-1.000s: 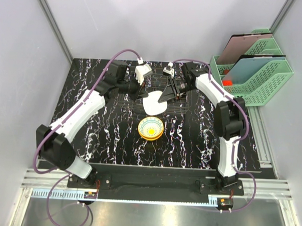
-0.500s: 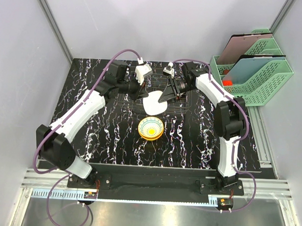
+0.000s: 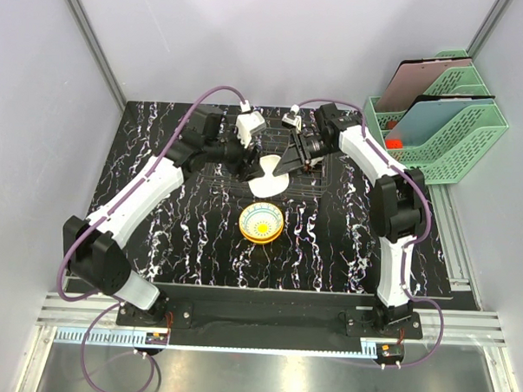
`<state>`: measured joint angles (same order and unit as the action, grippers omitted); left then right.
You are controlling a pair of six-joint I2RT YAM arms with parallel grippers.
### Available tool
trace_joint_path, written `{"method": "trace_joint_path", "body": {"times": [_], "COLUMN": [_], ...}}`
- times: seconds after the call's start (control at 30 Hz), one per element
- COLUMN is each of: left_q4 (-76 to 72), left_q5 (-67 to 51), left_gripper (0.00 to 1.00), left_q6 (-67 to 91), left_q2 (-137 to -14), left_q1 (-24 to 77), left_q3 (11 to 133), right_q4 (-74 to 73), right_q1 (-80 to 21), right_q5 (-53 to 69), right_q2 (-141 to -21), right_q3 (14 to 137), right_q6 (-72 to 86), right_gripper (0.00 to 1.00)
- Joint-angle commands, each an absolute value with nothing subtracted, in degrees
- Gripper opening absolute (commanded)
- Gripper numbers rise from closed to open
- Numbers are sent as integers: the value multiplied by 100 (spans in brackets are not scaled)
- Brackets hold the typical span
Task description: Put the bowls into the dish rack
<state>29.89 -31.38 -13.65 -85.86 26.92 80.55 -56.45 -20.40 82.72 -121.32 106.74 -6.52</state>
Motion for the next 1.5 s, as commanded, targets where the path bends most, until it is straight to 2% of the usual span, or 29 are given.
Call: {"method": "trace_joint_path", "body": {"times": [0.0,0.03,0.17,0.5,0.87,1.0,1.2,1.47], "left_q4": [2786,2795,2874,3041,3050,3050,3024,2909], "left_q5": [-2937,-2857,-2830,-3014,-3155,-3164,-3155,-3190], "left_gripper": [72,79,99,99,99,99,99,99], "left_q6": [-1301,-1283,-1230,-1424,-1538,-1573,-1635,-1696], "left_q2": [-8394,-8359,-8148,-7665,-7331,-7242,-7154,-7049], "left_q1": [2628,2524,2093,1152,791,721,615,519], "left_q3": [8288,8305,8236,7357,6856,6759,6592,6320], "right_q4": [-5616,-5634,-5651,-6021,-5854,-5459,-4844,-3632], "right_q1": [-1969,-1943,-1863,-1872,-2398,-2776,-3137,-3471], "right_q5": [7676,7464,6252,2923,687,-296,-1062,-2160], "right_q2": [-12173,-12164,-12129,-12489,-13262,-13394,-13640,-13746], "right_q3": [11100,11170,11661,13156,14229,14186,14116,13387], "right_q6": [-475,-449,-448,-1045,-2064,-2723,-3225,-4164], "right_gripper": [0,0,0,0,0,0,0,0]}}
